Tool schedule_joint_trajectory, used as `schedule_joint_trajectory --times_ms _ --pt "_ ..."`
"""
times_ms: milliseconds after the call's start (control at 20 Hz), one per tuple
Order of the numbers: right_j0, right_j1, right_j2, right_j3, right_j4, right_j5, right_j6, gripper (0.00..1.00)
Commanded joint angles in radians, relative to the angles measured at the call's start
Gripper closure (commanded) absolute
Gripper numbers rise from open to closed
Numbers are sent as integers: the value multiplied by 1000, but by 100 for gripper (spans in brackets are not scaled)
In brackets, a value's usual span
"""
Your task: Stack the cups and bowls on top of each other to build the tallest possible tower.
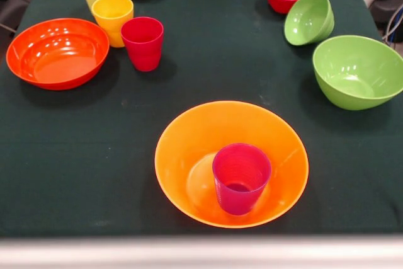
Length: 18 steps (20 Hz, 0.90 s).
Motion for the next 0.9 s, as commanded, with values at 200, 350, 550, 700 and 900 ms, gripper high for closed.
schedule_joint_trajectory --times_ms 200,350,550,700,900 --pt "-51 -33 131 94 22 -141 76 0" --pt "-106 -26 222 152 69 -179 54 0" --pt "-188 -12 342 237 96 -305 46 0" --pt "-289 13 469 299 93 -357 -3 0" --pt "-405 62 599 341 51 -378 -46 0"
